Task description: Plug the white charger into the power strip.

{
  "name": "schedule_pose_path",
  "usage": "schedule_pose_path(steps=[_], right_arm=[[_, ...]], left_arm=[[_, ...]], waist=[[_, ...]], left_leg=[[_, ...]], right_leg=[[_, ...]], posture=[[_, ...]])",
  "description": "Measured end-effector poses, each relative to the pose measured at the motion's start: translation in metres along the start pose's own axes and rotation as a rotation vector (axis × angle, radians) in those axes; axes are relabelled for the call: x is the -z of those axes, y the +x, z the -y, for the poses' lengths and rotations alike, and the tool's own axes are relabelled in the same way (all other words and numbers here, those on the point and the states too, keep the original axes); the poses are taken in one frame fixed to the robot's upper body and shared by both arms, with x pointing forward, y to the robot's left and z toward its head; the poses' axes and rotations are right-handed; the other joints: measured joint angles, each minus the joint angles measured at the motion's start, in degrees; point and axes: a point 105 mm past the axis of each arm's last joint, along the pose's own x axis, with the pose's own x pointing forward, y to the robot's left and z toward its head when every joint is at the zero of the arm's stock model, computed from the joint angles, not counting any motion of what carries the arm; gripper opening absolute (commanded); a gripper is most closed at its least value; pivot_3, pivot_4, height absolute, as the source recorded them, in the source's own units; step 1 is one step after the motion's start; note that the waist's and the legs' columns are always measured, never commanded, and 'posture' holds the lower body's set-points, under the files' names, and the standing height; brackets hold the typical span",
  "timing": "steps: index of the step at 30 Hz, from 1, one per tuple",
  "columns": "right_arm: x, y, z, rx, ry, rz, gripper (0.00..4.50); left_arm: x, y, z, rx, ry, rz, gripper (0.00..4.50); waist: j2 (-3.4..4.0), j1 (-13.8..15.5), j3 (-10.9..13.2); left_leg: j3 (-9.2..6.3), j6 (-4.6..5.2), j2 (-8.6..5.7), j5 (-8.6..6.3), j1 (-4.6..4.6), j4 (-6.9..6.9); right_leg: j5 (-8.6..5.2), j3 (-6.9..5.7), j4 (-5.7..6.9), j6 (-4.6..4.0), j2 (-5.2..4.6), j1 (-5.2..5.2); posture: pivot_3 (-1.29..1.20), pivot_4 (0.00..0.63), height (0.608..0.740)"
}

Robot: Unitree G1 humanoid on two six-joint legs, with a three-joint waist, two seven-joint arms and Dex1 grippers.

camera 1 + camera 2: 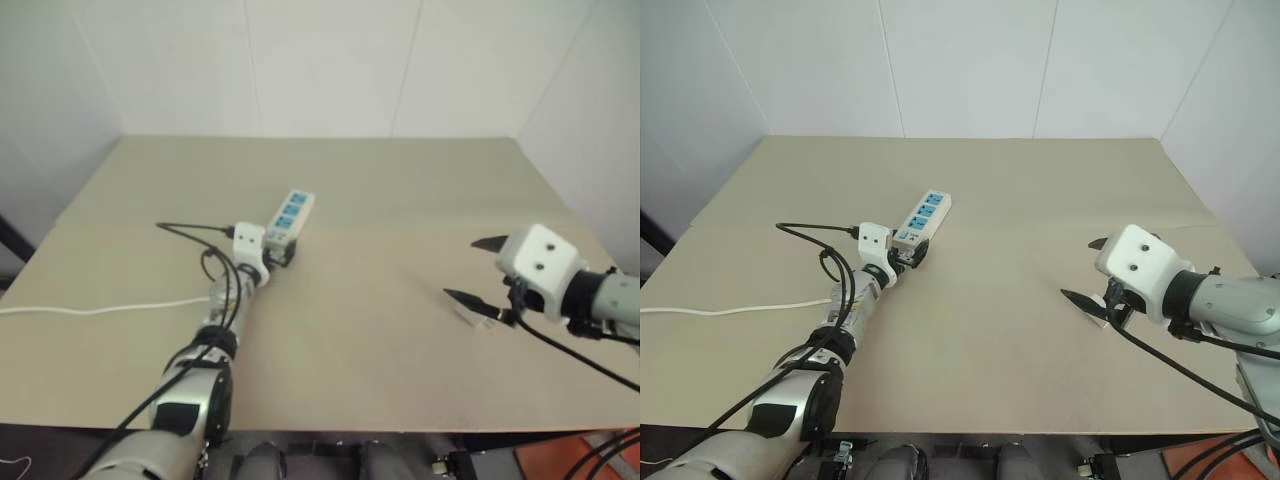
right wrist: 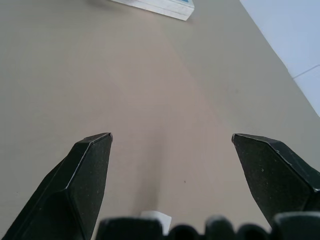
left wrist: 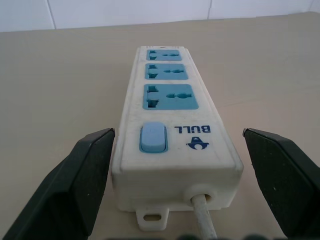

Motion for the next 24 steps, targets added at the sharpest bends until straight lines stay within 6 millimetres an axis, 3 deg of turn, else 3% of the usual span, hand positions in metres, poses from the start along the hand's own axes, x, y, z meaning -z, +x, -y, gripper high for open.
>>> schedule_pose_path(steps=[20,24], right_arm=[[0.0014,0.0048,-0.0044,0.005,0.007,-0.014,4.5],[0.0025,0.0048,-0.0047,0.008,0.014,-0.022,4.5]], left_arm=[[0.0057,0.0081,0.0071,-0.023,0.057,-0.065,4.48],[0.0067,0.0081,0.007,-0.018,0.058,-0.076,3.53]], waist=[[-0.02,0.2,-0.1],[0.0,0.2,-0.2]], left_leg=[[-0.01,-0.02,-0.02,0.01,0.14,0.0],[-0.01,-0.02,-0.02,0.01,0.15,0.0]], right_leg=[[0.0,0.0,0.02,0.02,-0.01,0.14],[0.0,0.0,0.02,0.02,0.0,0.15]], posture=[[0.0,0.15,0.74],[0.0,0.15,0.74]])
